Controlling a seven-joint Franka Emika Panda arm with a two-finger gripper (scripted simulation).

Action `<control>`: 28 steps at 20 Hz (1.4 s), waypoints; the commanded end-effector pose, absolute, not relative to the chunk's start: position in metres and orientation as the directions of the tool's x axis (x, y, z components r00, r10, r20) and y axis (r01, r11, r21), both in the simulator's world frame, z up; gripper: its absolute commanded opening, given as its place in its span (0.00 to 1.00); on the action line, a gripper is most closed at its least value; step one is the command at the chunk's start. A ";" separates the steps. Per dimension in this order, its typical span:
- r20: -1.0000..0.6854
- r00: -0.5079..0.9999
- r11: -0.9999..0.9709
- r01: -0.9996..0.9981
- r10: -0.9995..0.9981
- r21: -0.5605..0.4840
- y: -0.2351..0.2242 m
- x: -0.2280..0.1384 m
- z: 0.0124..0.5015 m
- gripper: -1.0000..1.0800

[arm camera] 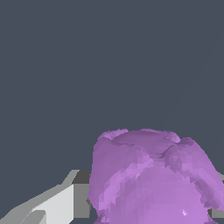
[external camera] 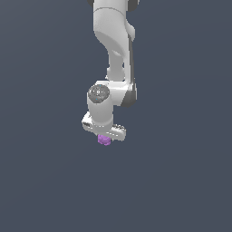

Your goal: Pick up the object and move it to a goal position.

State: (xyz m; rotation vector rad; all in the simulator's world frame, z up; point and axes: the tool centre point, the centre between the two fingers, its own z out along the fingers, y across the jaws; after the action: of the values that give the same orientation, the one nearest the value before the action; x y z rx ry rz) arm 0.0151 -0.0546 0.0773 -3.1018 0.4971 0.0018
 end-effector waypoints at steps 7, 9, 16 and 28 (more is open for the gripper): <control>0.000 0.950 -0.950 -0.312 -0.312 -0.001 -0.017 -0.009 0.143 0.00; 0.000 0.950 -0.950 -0.312 -0.312 0.000 -0.006 -0.016 0.161 0.00; 0.001 0.950 -0.950 -0.312 -0.312 0.001 0.033 -0.042 0.231 0.00; 0.002 0.950 -0.950 -0.312 -0.312 0.003 0.106 -0.087 0.358 0.00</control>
State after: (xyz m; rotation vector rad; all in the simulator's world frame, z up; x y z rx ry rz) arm -0.0805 0.0966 0.3420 -3.1048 0.4968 -0.0024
